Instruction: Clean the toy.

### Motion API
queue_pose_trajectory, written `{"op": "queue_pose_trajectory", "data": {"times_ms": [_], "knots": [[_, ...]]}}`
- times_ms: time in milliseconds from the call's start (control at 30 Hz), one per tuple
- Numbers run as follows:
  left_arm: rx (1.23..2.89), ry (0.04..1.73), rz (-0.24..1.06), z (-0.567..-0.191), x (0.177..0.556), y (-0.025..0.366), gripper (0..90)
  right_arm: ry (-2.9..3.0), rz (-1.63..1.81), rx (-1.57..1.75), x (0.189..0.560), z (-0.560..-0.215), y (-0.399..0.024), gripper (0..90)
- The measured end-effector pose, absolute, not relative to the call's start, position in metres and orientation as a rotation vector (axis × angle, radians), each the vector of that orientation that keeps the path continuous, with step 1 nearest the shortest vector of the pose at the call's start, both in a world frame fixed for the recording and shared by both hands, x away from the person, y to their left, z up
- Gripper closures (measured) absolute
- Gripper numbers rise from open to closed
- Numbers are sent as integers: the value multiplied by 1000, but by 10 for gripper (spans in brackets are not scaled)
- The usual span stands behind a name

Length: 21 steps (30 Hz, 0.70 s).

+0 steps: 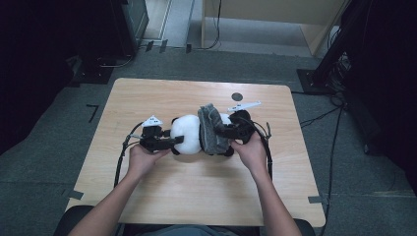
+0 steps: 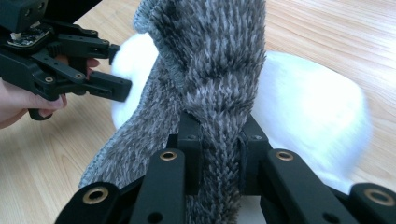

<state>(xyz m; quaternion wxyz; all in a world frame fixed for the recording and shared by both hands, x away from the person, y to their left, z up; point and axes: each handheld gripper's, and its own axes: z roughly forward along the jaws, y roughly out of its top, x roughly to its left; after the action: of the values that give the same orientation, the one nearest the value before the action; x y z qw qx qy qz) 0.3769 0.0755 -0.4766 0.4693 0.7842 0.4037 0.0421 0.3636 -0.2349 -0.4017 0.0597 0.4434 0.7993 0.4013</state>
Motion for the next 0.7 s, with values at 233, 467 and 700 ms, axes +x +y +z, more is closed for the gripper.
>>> {"op": "queue_pose_trajectory", "data": {"times_ms": [233, 467, 700], "knots": [[1928, 991, 88, -476, 379, 76, 418, 2354, 1213, 1442, 360, -404, -266, 758], [1925, 994, 79, -476, 380, 77, 417, 2301, 1159, 1528, 360, -417, -288, 777], [1922, 1010, 82, -475, 378, 76, 418, 2275, 1127, 1546, 361, -429, -294, 781]]}}
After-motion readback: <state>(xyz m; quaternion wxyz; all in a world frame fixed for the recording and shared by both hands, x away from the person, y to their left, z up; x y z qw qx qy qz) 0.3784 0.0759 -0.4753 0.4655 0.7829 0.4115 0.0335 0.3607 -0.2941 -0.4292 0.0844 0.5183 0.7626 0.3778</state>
